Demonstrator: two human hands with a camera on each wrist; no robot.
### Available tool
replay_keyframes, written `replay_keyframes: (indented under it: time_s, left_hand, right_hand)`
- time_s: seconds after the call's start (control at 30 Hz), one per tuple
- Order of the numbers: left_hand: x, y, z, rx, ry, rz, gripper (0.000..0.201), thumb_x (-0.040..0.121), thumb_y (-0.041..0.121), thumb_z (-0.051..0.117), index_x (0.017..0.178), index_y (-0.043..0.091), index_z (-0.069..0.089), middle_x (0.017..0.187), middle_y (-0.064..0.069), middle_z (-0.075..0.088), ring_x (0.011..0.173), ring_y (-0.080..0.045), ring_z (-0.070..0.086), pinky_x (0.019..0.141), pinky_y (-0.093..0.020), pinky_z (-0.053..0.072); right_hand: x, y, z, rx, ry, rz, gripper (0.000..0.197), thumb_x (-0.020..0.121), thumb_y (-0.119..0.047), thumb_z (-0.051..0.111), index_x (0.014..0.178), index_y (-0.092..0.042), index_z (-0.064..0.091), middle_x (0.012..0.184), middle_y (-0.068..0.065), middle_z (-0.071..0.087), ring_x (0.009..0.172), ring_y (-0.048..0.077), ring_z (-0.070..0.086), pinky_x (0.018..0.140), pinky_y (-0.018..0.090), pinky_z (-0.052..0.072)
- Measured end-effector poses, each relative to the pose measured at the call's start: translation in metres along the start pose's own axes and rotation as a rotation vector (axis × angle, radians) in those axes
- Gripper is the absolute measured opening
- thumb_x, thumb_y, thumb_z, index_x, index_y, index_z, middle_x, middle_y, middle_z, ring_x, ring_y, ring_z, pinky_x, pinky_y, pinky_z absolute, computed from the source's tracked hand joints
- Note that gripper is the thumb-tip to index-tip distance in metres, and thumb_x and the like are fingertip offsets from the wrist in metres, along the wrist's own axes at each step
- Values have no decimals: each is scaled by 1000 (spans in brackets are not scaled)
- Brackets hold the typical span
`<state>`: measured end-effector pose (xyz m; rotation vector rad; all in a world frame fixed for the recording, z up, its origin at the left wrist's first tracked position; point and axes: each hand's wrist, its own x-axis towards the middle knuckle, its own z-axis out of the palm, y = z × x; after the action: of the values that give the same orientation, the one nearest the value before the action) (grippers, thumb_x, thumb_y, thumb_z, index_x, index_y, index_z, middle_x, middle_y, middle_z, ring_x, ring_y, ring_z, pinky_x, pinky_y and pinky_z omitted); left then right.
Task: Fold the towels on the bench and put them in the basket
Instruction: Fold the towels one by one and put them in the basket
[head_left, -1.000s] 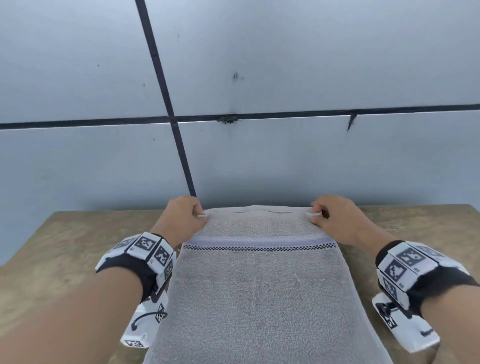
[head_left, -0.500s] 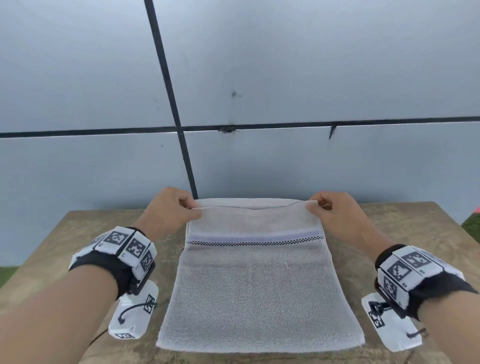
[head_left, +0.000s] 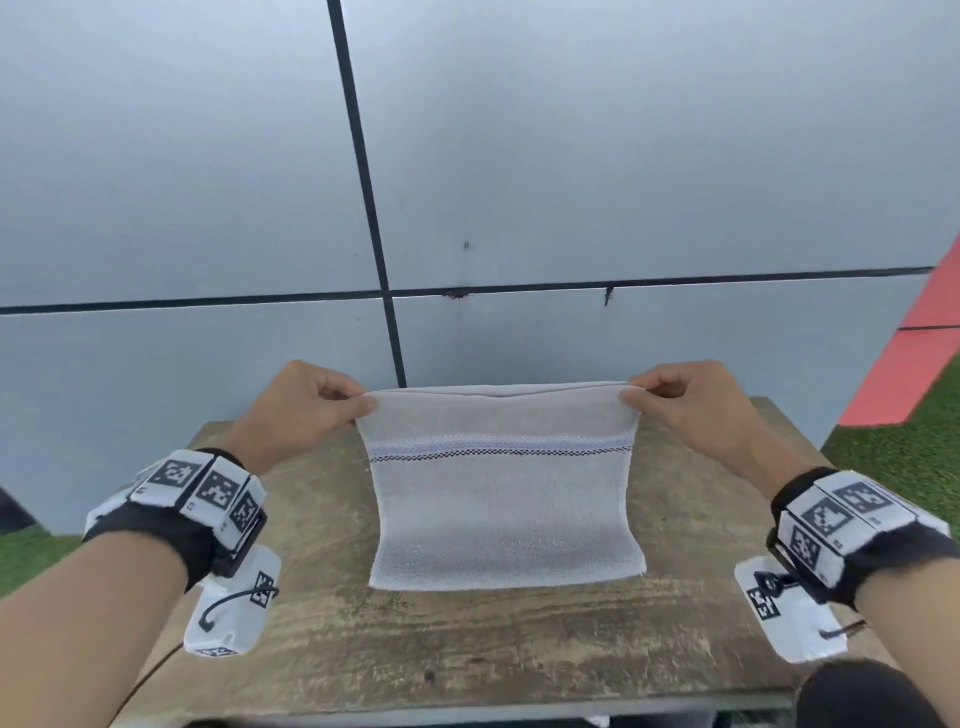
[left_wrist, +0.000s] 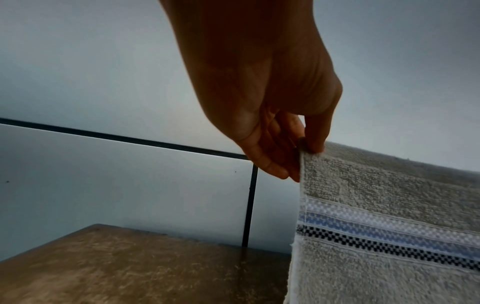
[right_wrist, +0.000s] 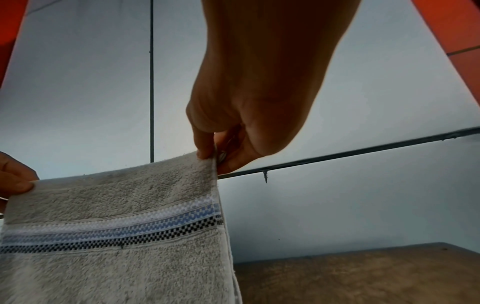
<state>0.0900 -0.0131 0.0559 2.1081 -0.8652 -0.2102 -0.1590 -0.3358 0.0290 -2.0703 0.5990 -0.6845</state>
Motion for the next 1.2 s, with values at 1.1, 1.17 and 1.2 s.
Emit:
replay_keyframes:
  time_s: [1.1, 1.17, 1.2]
  left_hand:
    - [-62, 32, -3, -197, 25, 1, 11, 84, 17, 80, 85, 7, 76, 83, -8, 78, 87, -27, 75, 93, -45, 58]
    - [-63, 35, -1, -198, 15, 21, 8, 85, 14, 79, 84, 7, 75, 83, -9, 78, 86, -28, 75, 93, -46, 58]
    - [-64, 37, 0, -196, 10, 30, 7, 85, 13, 78, 83, 6, 75, 83, -9, 78, 86, -27, 75, 93, -45, 58]
  right_hand:
    - [-73, -17, -28, 5, 60, 77, 18, 85, -6, 78, 80, -5, 61, 86, 3, 77, 86, 15, 74, 82, 33, 59]
    - [-73, -15, -30, -10, 70, 76, 18, 85, -6, 78, 79, -6, 61, 85, 3, 77, 87, 18, 74, 83, 38, 59]
    - [-72, -15, -31, -17, 78, 73, 18, 86, -5, 78, 78, -7, 61, 84, 3, 77, 87, 20, 74, 84, 40, 59]
